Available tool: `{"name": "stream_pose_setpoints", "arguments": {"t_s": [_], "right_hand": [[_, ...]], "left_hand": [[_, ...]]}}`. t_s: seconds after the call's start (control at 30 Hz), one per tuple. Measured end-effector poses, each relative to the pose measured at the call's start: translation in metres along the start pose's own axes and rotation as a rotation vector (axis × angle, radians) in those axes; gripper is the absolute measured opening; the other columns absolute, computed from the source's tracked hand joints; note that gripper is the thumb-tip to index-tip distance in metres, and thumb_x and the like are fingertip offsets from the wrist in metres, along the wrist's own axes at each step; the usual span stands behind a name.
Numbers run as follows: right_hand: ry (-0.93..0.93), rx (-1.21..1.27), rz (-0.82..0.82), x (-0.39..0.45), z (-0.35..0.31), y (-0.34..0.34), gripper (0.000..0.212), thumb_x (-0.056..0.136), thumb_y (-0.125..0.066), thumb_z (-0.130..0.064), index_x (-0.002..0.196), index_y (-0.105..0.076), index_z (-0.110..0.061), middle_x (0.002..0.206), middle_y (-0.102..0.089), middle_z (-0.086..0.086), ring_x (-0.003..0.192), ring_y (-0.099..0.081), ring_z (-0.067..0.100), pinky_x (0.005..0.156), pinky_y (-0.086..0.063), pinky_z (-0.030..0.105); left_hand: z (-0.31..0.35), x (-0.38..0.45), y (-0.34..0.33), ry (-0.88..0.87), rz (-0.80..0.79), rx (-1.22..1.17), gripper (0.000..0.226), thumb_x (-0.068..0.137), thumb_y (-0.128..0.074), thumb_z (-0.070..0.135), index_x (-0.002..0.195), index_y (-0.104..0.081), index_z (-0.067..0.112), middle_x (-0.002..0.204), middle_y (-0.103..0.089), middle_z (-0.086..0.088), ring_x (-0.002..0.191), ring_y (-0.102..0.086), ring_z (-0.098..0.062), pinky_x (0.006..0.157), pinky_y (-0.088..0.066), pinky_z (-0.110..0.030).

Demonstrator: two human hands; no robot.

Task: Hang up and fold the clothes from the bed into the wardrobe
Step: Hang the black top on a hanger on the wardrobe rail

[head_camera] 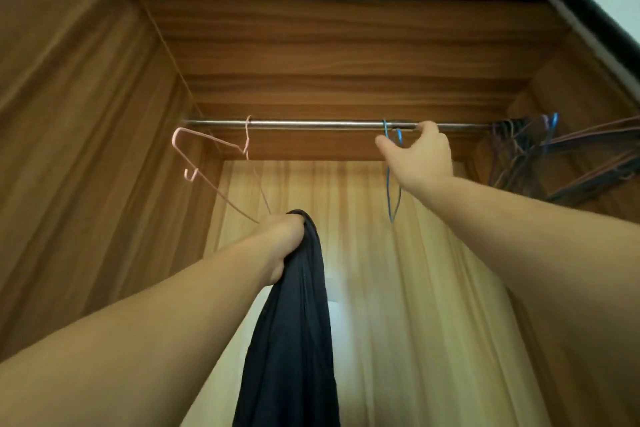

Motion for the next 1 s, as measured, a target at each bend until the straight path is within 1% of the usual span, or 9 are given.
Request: {"name": "stream_pose_setpoints", "arguments": {"t_s": [0.07, 0.13, 0.3, 0.43, 0.57, 0.7, 0.8, 0.9, 1.0], "right_hand": [[-0.073, 0.061, -0.070, 0.020, -0.007, -0.013, 0.043, 0.087, -0.061, -0.042, 0.116, -0.052, -0.013, 0.109, -0.065, 0.011, 0.085, -0.068, 0.027, 0.070, -0.057, 0.031], [-0.216, 0.112, -0.201, 0.026, -0.003, -0.031, 0.027, 0.093, -0.053, -0.025, 0.112, -0.056, -0.006, 0.086, -0.067, 0.010, 0.056, -0.063, 0.019, 0.044, -0.048, 0.021], [-0.220, 0.019, -0.451, 0.029, -0.002, -0.054, 0.017, 0.097, -0.036, -0.012, 0.099, -0.053, -0.012, 0.069, -0.041, 0.006, 0.054, -0.038, 0.016, 0.029, -0.032, 0.012], [-0.147, 0.121, -0.221, 0.040, 0.011, -0.055, 0.042, 0.101, -0.037, -0.028, 0.129, -0.054, -0.003, 0.091, -0.054, 0.008, 0.075, -0.048, 0.021, 0.063, -0.040, 0.027], [-0.227, 0.135, -0.299, 0.015, 0.041, -0.071, 0.029, 0.098, -0.041, -0.028, 0.109, -0.062, -0.011, 0.084, -0.070, 0.005, 0.061, -0.048, 0.015, 0.054, -0.032, 0.025], [-0.334, -0.008, -0.496, -0.029, 0.068, -0.085, 0.029, 0.099, -0.043, -0.021, 0.124, -0.052, -0.010, 0.107, -0.066, 0.005, 0.046, -0.052, 0.005, 0.042, -0.033, 0.023], [-0.364, 0.106, -0.447, -0.063, 0.091, -0.103, 0.026, 0.096, -0.043, -0.021, 0.108, -0.060, -0.006, 0.077, -0.067, 0.004, 0.050, -0.052, 0.011, 0.048, -0.034, 0.024], [-0.542, 0.218, -0.603, -0.114, 0.122, -0.122, 0.008, 0.092, -0.054, -0.018, 0.091, -0.057, -0.011, 0.068, -0.064, 0.002, 0.055, -0.053, 0.014, 0.056, -0.042, 0.025], [-0.699, 0.302, -0.599, -0.145, 0.144, -0.120, 0.007, 0.093, -0.057, -0.014, 0.090, -0.052, -0.009, 0.050, -0.040, 0.000, 0.039, -0.035, 0.014, 0.039, -0.036, 0.021]], "left_hand": [[0.000, 0.006, -0.010, -0.010, -0.010, 0.007, 0.020, 0.099, -0.044, 0.018, 0.097, -0.060, 0.005, 0.086, -0.063, -0.015, 0.071, -0.060, -0.030, 0.060, -0.049, -0.031], [-0.003, 0.008, -0.014, -0.017, -0.023, 0.014, 0.023, 0.098, -0.043, 0.017, 0.103, -0.061, 0.004, 0.086, -0.063, -0.014, 0.071, -0.059, -0.029, 0.060, -0.049, -0.031], [-0.009, 0.010, -0.015, -0.036, -0.043, 0.044, 0.027, 0.098, -0.043, 0.017, 0.110, -0.062, 0.004, 0.085, -0.064, -0.013, 0.072, -0.060, -0.028, 0.062, -0.049, -0.030], [-0.011, 0.013, -0.007, -0.056, -0.036, 0.058, 0.028, 0.098, -0.041, 0.015, 0.111, -0.062, 0.004, 0.083, -0.062, -0.012, 0.069, -0.058, -0.027, 0.060, -0.046, -0.028], [-0.016, 0.016, 0.005, -0.069, -0.009, 0.076, 0.027, 0.097, -0.041, 0.015, 0.112, -0.061, 0.005, 0.085, -0.061, -0.013, 0.069, -0.057, -0.028, 0.060, -0.046, -0.029], [-0.026, 0.018, 0.015, -0.060, -0.021, 0.088, 0.026, 0.096, -0.041, 0.015, 0.112, -0.060, 0.005, 0.089, -0.063, -0.014, 0.073, -0.059, -0.029, 0.062, -0.048, -0.030], [-0.032, 0.015, 0.022, -0.062, -0.029, 0.105, 0.028, 0.096, -0.042, 0.018, 0.113, -0.061, 0.007, 0.094, -0.065, -0.015, 0.078, -0.061, -0.030, 0.067, -0.049, -0.032], [-0.036, 0.004, 0.029, -0.068, -0.058, 0.152, 0.029, 0.097, -0.041, 0.019, 0.115, -0.060, 0.007, 0.096, -0.065, -0.014, 0.079, -0.061, -0.030, 0.067, -0.049, -0.031], [-0.041, -0.013, 0.036, -0.080, -0.109, 0.222, 0.023, 0.099, -0.042, 0.021, 0.105, -0.059, 0.007, 0.084, -0.062, -0.010, 0.070, -0.059, -0.025, 0.057, -0.046, -0.027]]}}
Point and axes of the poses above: each hand's wrist, its own x-axis towards the middle knuckle, its own y-axis out of the back of the hand, z = x × y, the point moved 9 cm from there along x, towards the middle knuckle
